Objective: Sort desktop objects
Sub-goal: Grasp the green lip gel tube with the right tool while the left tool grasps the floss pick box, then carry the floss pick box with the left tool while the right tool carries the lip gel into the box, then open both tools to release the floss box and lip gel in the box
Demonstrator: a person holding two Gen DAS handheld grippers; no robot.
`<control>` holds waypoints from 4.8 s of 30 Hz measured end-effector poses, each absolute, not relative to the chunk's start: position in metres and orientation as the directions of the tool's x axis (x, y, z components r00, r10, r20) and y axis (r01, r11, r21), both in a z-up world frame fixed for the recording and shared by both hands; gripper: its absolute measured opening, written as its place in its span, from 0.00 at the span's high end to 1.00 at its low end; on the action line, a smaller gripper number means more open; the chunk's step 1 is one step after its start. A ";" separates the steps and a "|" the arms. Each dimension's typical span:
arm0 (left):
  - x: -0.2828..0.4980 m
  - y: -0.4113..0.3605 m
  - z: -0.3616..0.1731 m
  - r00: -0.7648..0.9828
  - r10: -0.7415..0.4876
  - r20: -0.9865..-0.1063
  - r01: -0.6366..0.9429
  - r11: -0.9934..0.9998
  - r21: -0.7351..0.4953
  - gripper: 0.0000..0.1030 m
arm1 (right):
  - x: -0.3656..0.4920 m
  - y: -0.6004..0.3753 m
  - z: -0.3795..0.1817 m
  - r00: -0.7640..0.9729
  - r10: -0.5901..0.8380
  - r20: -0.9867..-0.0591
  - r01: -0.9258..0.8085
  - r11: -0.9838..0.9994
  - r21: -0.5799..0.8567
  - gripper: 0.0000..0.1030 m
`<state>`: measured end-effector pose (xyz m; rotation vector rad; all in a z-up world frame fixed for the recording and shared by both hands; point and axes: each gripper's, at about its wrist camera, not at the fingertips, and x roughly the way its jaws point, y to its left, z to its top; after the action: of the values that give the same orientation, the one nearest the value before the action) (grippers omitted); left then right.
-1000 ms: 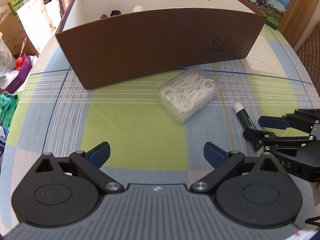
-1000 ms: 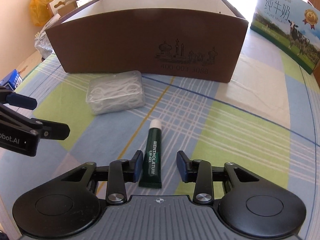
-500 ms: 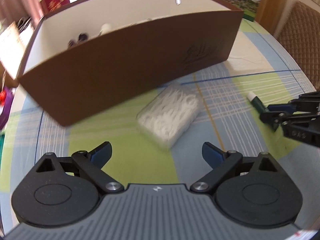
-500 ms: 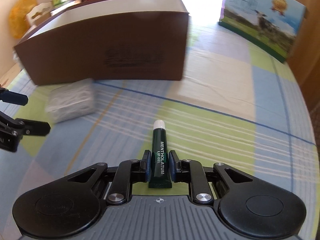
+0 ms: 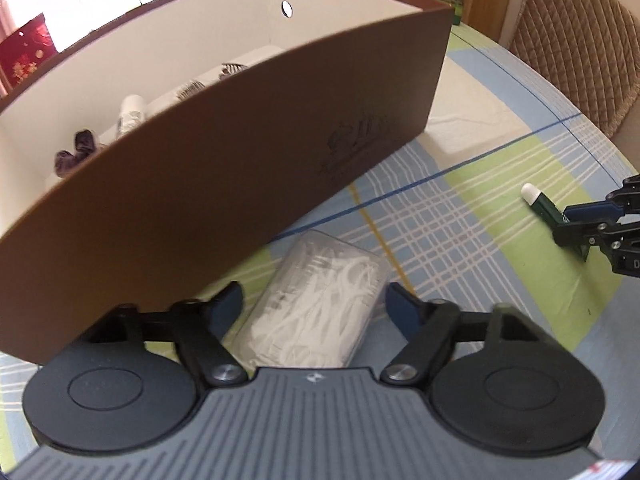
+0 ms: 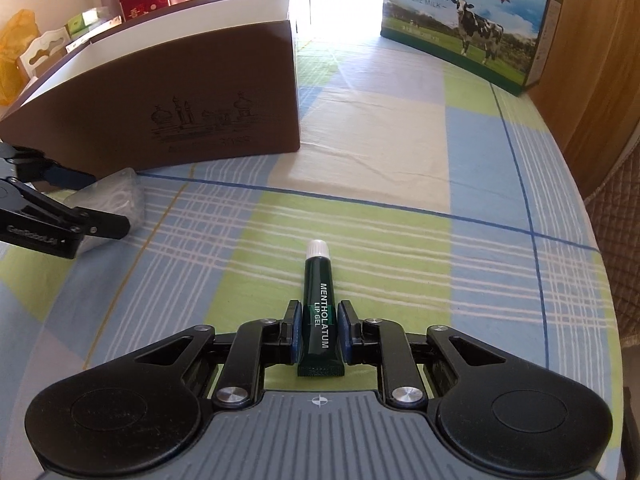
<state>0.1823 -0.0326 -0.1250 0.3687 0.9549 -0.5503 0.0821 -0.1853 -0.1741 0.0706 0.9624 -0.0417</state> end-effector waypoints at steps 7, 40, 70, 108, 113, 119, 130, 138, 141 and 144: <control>0.168 -0.023 -0.125 0.457 -0.253 -0.853 0.544 0.838 0.043 0.48 | 0.082 -0.184 -0.175 0.574 -0.008 -0.819 0.061 0.998 0.032 0.85; 0.135 -0.007 -0.124 0.453 -0.206 -0.867 0.439 0.898 0.016 0.48 | 0.101 -0.173 -0.183 0.617 0.016 -0.787 -0.033 0.999 -0.006 0.87; 0.101 0.014 -0.095 0.486 -0.205 -0.850 0.400 0.916 0.008 0.50 | 0.062 -0.148 -0.159 0.593 0.210 -0.777 -0.099 0.977 0.189 0.88; 0.179 0.042 0.004 0.697 -0.203 -0.688 0.304 0.952 0.027 0.49 | 0.177 -0.144 -0.049 0.735 0.338 -0.587 -0.212 0.938 0.275 0.88; 0.210 0.046 0.015 0.723 -0.178 -0.667 0.287 0.956 0.056 0.49 | 0.209 -0.140 -0.040 0.751 0.323 -0.575 -0.222 0.945 0.240 0.88; 0.250 0.049 0.014 0.714 -0.165 -0.681 0.280 0.958 0.061 0.49 | 0.248 -0.132 -0.043 0.754 0.282 -0.593 -0.213 0.959 0.186 0.88; 0.305 0.048 -0.020 0.654 -0.114 -0.748 0.282 0.954 0.101 0.49 | 0.308 -0.136 -0.074 0.695 0.218 -0.685 -0.178 0.975 0.130 0.88; 0.338 0.050 -0.052 0.585 -0.056 -0.809 0.286 0.948 0.141 0.49 | 0.331 -0.137 -0.095 0.640 0.182 -0.746 -0.171 0.981 0.093 0.88; 0.344 0.049 -0.063 0.564 -0.034 -0.825 0.294 0.942 0.162 0.49 | 0.333 -0.135 -0.098 0.628 0.177 -0.758 -0.176 0.981 0.083 0.88; 0.348 0.043 -0.070 0.570 0.008 -0.822 0.308 0.925 0.222 0.49 | 0.335 -0.134 -0.103 0.617 0.171 -0.768 -0.179 0.981 0.074 0.88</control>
<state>0.3483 0.0433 -0.0703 0.3628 0.9537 -0.1808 0.3348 -0.1344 -0.1027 -0.0103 0.8835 0.2015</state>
